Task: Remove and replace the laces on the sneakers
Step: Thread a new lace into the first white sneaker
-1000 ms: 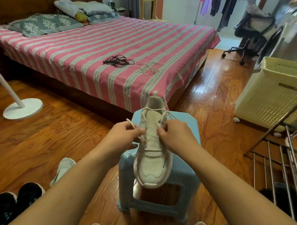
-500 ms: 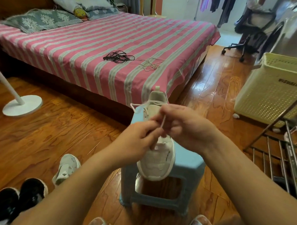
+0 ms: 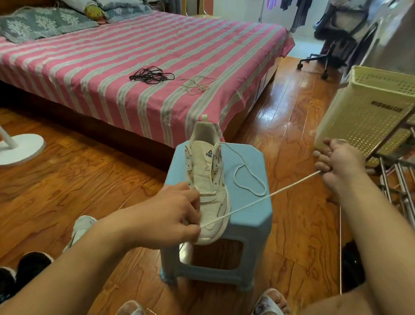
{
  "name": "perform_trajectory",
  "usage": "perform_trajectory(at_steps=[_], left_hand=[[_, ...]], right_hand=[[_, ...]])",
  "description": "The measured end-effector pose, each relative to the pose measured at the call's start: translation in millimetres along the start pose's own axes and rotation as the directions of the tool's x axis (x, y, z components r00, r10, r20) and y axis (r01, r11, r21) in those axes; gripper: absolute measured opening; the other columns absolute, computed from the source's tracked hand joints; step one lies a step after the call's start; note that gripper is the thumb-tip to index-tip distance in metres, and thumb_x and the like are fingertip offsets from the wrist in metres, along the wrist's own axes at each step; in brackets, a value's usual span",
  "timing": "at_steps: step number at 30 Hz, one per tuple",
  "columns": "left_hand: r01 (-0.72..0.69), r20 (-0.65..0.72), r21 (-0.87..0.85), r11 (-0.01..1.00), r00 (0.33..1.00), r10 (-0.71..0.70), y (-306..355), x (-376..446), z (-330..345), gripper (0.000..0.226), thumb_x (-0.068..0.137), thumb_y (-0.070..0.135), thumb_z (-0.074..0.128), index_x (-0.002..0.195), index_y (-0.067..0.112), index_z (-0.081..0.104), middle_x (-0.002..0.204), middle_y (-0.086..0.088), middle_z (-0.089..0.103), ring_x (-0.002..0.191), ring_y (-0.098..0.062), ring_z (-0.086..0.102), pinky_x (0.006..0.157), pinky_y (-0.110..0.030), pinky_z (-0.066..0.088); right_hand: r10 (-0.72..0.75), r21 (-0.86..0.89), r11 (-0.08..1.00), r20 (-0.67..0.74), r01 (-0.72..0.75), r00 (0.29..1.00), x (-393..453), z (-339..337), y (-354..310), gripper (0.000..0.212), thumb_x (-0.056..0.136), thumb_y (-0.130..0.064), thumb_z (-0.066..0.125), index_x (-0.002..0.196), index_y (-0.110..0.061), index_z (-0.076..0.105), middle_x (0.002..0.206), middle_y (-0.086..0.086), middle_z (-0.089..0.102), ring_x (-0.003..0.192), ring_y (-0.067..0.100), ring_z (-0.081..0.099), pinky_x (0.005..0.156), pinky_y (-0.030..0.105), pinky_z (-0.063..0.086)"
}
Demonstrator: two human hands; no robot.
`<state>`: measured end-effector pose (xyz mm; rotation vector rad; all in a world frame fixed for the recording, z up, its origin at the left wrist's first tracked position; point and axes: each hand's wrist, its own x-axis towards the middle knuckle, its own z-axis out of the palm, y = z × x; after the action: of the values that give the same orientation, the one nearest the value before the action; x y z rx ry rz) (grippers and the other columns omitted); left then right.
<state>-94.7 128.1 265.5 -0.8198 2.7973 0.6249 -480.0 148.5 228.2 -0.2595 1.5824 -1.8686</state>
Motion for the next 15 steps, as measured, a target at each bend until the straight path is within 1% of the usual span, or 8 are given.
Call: perform_trajectory(at_steps=[3,6,7,8,10,12,13,15], left_hand=[[0.031,-0.148,-0.049,0.998,0.988,-0.038,4.4,10.4,-2.4,0.038,0.1,0.054,0.047,0.09,0.033,0.077,0.094,0.016,0.05,0.098,-0.003,0.041,0.096,-0.033,0.036],[0.096,-0.522,-0.211,0.973,0.831,-0.195,9.3,32.3,-1.5,0.027,0.101,0.042,0.053,0.109,0.031,0.076,0.092,0.017,0.062,0.091,-0.002,0.053,0.085,-0.032,0.047],[0.108,-0.533,-0.369,0.923,0.789,-0.305,12.1,39.1,-1.4,0.023,0.101,0.037,0.057,0.108,0.028,0.077,0.089,0.016,0.067,0.086,-0.002,0.059,0.08,-0.031,0.051],[0.093,-0.457,-0.558,0.824,0.795,-0.399,15.6,45.5,-0.6,0.022,0.102,0.035,0.059,0.103,0.025,0.078,0.083,0.015,0.069,0.077,-0.004,0.061,0.074,-0.03,0.052],[0.025,-0.243,-0.854,0.52,0.864,-0.441,27.3,53.9,1.8,0.027,0.102,0.033,0.061,0.091,0.014,0.077,0.069,0.005,0.063,0.058,-0.011,0.055,0.06,-0.032,0.046],[-0.046,-0.188,-0.95,0.309,0.874,-0.447,37.9,57.0,3.9,0.028,0.102,0.027,0.061,0.092,0.007,0.077,0.064,-0.005,0.055,0.052,-0.014,0.047,0.053,-0.029,0.04],[-0.069,-0.202,-0.957,0.283,0.858,-0.473,40.2,57.9,6.0,0.026,0.102,0.025,0.061,0.094,0.007,0.078,0.062,-0.007,0.054,0.051,-0.014,0.045,0.051,-0.028,0.038],[-0.075,-0.252,-0.938,0.339,0.819,-0.516,42.7,58.6,10.7,0.025,0.101,0.026,0.062,0.09,0.012,0.079,0.056,-0.004,0.05,0.051,-0.019,0.043,0.05,-0.03,0.036]], right_hand=[[-0.065,-0.163,0.983,0.147,0.089,0.987,-20.5,11.0,5.1,0.025,0.108,-0.028,0.041,0.096,-0.016,0.059,0.055,-0.006,0.025,0.038,0.005,0.019,0.037,0.015,0.013],[0.038,-0.352,0.929,0.402,0.116,0.915,-63.6,33.4,10.2,0.024,0.107,-0.022,0.044,0.099,-0.009,0.062,0.054,-0.006,0.032,0.045,0.011,0.025,0.039,0.021,0.022],[0.089,-0.4,0.907,0.487,0.131,0.869,-82.6,40.3,10.9,0.024,0.106,-0.02,0.046,0.096,-0.007,0.063,0.058,-0.002,0.037,0.048,0.012,0.03,0.041,0.024,0.026],[0.14,-0.437,0.886,0.566,0.152,0.813,-102.3,46.0,12.6,0.024,0.106,-0.019,0.048,0.094,-0.005,0.064,0.062,0.001,0.042,0.05,0.013,0.035,0.044,0.025,0.03],[0.247,-0.521,0.828,0.674,0.21,0.696,-136.3,54.6,15.6,0.026,0.105,-0.021,0.05,0.097,-0.001,0.065,0.068,0.004,0.05,0.052,0.013,0.043,0.047,0.025,0.035],[0.33,-0.587,0.765,0.709,0.263,0.623,-157.2,58.7,20.4,0.026,0.105,-0.022,0.051,0.099,0.0,0.063,0.07,0.006,0.052,0.053,0.012,0.044,0.047,0.025,0.036],[0.353,-0.615,0.743,0.695,0.263,0.627,-162.0,59.4,21.5,0.027,0.105,-0.024,0.051,0.101,0.0,0.064,0.072,0.007,0.054,0.053,0.013,0.046,0.047,0.025,0.039],[0.365,-0.658,0.72,0.632,0.223,0.684,-163.5,58.4,20.8,0.031,0.103,-0.035,0.052,0.108,-0.009,0.068,0.085,0.005,0.064,0.062,0.015,0.06,0.055,0.025,0.051]])
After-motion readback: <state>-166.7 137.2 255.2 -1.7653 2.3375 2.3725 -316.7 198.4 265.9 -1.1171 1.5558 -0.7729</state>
